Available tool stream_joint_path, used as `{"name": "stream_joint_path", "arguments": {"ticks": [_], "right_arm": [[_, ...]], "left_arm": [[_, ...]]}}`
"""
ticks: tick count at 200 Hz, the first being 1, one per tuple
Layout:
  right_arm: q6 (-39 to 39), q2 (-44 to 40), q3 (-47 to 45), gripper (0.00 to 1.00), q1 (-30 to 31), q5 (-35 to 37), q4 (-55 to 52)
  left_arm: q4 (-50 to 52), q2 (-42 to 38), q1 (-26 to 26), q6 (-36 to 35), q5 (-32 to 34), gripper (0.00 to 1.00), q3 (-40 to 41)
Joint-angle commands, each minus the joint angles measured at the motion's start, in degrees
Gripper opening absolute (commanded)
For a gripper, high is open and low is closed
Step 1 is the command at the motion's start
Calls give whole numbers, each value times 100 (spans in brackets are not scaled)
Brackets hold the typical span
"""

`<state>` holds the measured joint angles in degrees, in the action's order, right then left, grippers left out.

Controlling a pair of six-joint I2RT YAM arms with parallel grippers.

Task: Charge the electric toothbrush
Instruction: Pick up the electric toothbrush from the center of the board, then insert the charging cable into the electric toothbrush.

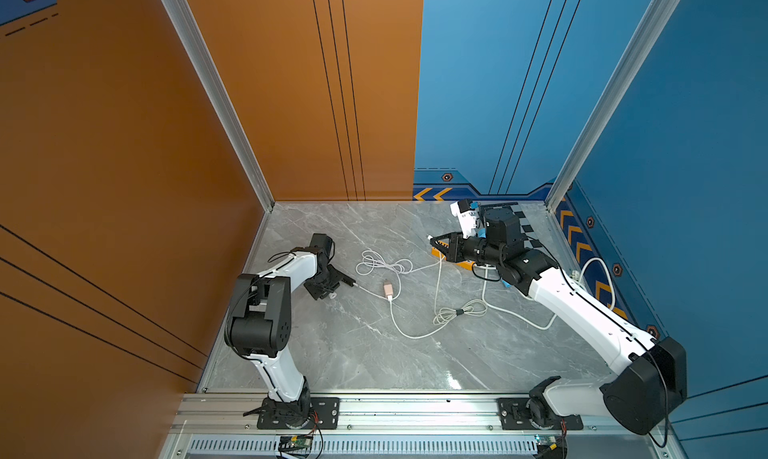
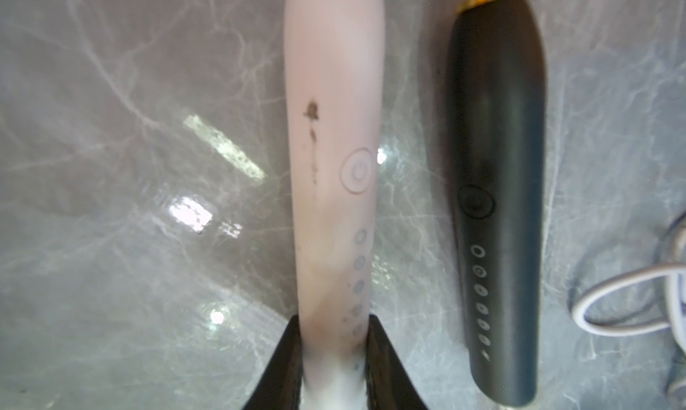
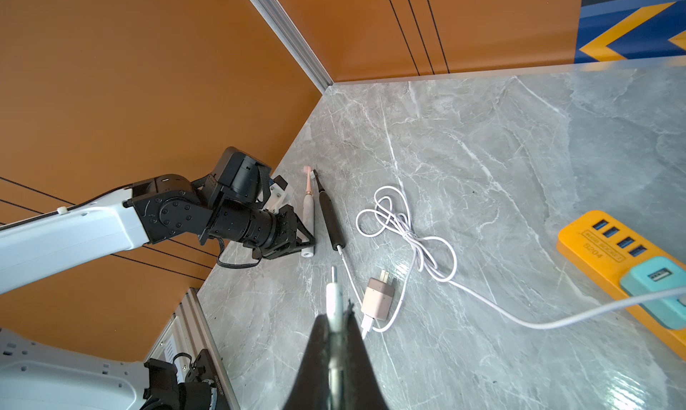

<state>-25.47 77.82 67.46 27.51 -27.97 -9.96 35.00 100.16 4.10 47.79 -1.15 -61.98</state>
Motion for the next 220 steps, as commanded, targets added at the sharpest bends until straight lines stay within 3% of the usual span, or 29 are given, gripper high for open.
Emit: {"name": "stream_joint_path", "arguments": {"ticks": [1,40,75,123,171,220], "right_arm": [[5,-63,219,0,18,228,-88],[-85,-115,180,0,2,400,-94],[-338,-348,-142,0,15,645,187],[-798,-454,-610,0,418,1060,740],[-740,-926,-1091,0,927,1702,838],[-1257,-412,-1029,0,1468,1750,1675]], "left_arm": [[86,-701,-63,23,-340,0,80],[81,-1905,34,281,-937,0,-228],[-280,-2440,637,712,-1301,0,-790],[-1552,-2155,1842,1543,-1101,0,-1282],[-1551,-1529,2242,1598,-759,0,-1988],[-1973,-1431,2667,1844,-250,0,-1781]]}}
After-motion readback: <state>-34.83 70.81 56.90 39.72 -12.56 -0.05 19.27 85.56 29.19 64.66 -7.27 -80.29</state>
